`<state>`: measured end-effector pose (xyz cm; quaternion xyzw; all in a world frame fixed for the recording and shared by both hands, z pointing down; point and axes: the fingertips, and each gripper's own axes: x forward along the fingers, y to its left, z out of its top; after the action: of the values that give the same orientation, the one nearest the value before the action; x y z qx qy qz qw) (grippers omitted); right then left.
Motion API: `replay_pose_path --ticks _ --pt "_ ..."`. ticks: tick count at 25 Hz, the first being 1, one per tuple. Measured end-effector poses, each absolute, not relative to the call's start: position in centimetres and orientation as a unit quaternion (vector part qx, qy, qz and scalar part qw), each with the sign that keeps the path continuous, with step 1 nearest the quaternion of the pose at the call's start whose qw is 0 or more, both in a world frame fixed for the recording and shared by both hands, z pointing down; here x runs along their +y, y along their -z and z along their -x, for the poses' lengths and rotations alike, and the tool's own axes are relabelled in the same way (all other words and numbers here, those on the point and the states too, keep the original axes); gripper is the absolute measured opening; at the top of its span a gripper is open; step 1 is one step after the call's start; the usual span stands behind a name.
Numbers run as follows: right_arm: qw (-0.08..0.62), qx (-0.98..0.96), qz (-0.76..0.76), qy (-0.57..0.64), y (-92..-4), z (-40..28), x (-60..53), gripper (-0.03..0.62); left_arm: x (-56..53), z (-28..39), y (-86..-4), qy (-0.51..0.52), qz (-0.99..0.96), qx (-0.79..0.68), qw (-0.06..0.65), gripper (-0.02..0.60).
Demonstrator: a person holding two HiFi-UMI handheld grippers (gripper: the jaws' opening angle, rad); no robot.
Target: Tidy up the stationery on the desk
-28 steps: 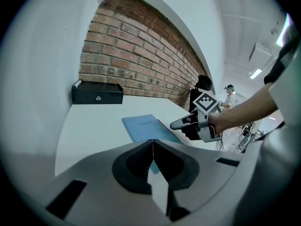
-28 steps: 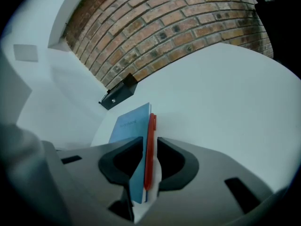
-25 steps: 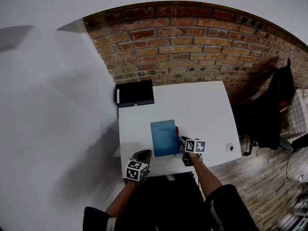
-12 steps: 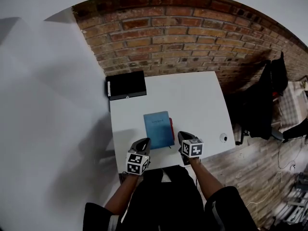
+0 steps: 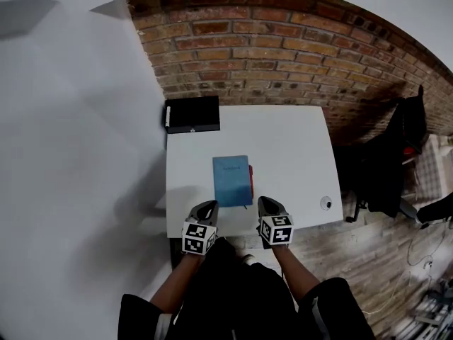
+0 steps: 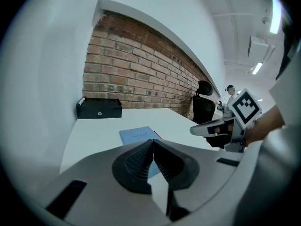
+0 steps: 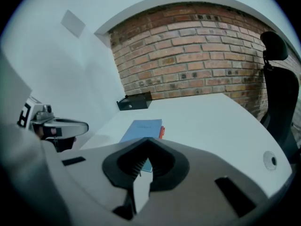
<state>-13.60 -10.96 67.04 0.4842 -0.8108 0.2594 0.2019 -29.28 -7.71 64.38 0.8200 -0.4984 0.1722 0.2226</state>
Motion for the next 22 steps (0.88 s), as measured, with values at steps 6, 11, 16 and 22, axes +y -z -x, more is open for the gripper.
replay_pose_path --ticks 6,11,16,22 --pt "0.18 -0.842 -0.47 -0.195 -62.9 11.3 -7.2 0.021 -3.7 27.6 -62.6 -0.175 -0.812 -0.517 0.206 0.015" --pt "0.163 -0.861 -0.459 -0.148 -59.7 9.8 -4.0 0.021 -0.6 26.1 -60.8 -0.165 -0.809 -0.532 0.189 0.015" --pt "0.143 -0.871 -0.457 -0.107 -57.0 8.3 -1.5 0.021 1.9 24.4 -59.1 -0.154 -0.809 -0.54 0.172 0.015" --pt "0.122 -0.876 -0.457 -0.088 -55.4 6.5 1.2 0.021 4.5 22.7 -58.0 -0.145 -0.807 -0.55 0.157 0.015"
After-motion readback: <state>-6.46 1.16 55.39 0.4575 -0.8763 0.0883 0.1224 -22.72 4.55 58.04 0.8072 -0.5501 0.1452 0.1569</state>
